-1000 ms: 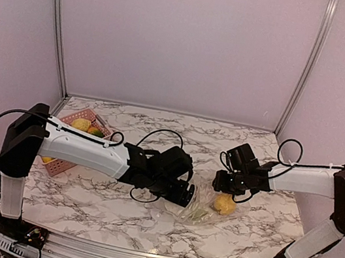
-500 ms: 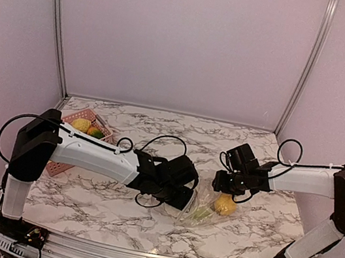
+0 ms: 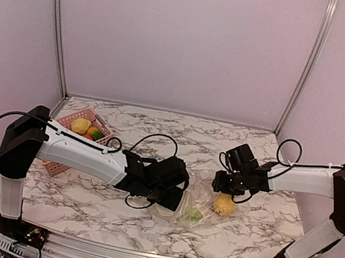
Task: Open the zip-top bag and remove the fake food
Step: Pick up the fake vegetable from the zipper food storage bag.
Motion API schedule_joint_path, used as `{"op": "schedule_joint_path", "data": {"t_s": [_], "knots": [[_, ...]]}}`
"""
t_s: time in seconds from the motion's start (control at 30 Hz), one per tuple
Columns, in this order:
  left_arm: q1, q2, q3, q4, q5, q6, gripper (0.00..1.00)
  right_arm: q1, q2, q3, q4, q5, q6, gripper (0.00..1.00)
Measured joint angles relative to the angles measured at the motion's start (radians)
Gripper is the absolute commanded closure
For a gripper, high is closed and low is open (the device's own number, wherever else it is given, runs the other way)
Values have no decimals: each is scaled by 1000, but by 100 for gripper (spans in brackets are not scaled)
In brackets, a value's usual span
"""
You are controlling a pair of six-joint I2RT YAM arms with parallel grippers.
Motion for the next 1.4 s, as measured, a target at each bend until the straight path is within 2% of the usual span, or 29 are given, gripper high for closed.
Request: {"op": "schedule_joint_path", "data": {"t_s": [0.63, 0.93, 1.4], "knots": [[0, -182, -148, 23, -40, -8, 32, 0, 25, 0, 2, -1, 0, 49], [0, -188, -146, 17, -36, -7, 32, 0, 29, 0, 2, -1, 0, 49], [0, -187, -16, -147, -80, 61, 32, 10, 40, 0, 5, 4, 0, 49]]}}
